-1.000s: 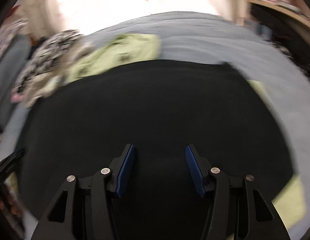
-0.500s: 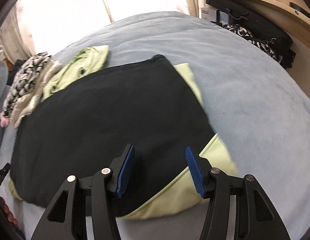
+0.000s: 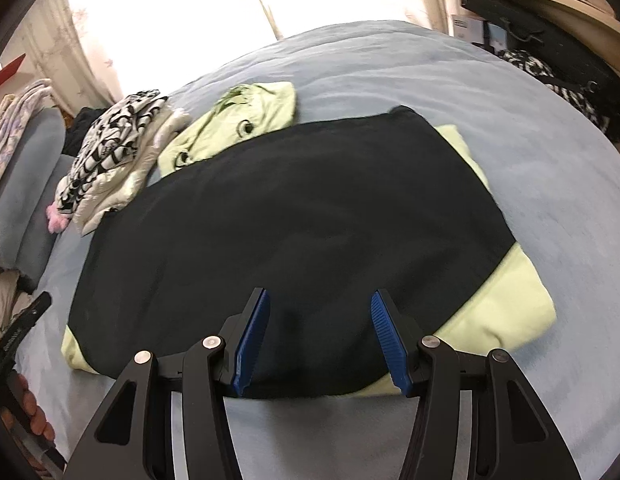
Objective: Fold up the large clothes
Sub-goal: 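Release the bundle and move both tools to the green hood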
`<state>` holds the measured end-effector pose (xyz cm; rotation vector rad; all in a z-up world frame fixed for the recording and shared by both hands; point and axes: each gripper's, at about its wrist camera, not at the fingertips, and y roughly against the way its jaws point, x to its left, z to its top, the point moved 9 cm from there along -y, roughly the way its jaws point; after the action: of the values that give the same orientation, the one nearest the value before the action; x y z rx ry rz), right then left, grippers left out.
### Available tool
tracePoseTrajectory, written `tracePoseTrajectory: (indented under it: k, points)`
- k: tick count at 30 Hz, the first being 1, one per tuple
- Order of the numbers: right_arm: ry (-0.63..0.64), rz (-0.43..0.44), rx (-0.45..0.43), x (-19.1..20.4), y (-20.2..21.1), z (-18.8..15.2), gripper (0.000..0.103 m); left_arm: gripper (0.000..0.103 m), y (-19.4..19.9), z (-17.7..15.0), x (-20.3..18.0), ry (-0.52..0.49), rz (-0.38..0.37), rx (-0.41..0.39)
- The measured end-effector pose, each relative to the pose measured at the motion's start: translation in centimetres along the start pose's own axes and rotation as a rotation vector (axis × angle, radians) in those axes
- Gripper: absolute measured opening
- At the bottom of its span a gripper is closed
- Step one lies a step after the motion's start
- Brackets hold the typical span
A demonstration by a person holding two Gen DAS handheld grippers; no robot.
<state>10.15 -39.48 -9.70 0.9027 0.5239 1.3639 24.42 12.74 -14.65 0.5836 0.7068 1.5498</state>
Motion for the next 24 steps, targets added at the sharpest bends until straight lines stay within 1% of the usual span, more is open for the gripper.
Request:
tracePoseTrajectory:
  k: [3, 9, 12, 14, 17, 20, 21, 22, 24]
  points:
    - [0.011, 0.021, 0.003, 0.8, -0.5, 1.6, 0.054, 0.048, -1.3, 1.2, -1.1, -0.020, -0.007, 0.008]
    - [0.038, 0.060, 0.003, 1.9, -2.6, 7.1, 0.054, 0.048, -5.2, 4.7, -4.3, -0.065, -0.061, 0.051]
    - [0.043, 0.089, 0.001, 3.1, -3.7, 10.5, 0.054, 0.048, -7.9, 7.1, -6.3, -0.099, -0.102, 0.079]
    - [0.046, 0.090, -0.007, 3.8, -4.8, 13.4, 0.059, 0.048, -10.2, 8.8, -7.7, -0.129, -0.127, 0.105]
    - [0.028, 0.107, -0.012, 5.1, -7.0, 17.6, 0.060, 0.048, -13.8, 11.1, -9.3, -0.156, -0.152, 0.143]
    - [-0.006, 0.137, 0.007, 5.5, -10.3, 21.9, 0.062, 0.048, -17.8, 13.6, -9.9, -0.124, -0.179, 0.196]
    - [-0.008, 0.140, 0.015, 5.4, -11.6, 23.3, 0.062, 0.048, -19.1, 14.6, -9.9, -0.100, -0.177, 0.205]
    - [-0.014, 0.140, 0.031, 5.1, -13.0, 24.8, 0.065, 0.048, -20.1, 15.3, -10.0, -0.083, -0.181, 0.209]
    - [-0.037, 0.134, 0.047, 4.5, -15.5, 27.0, 0.066, 0.048, -22.2, 16.6, -10.3, -0.073, -0.184, 0.220]
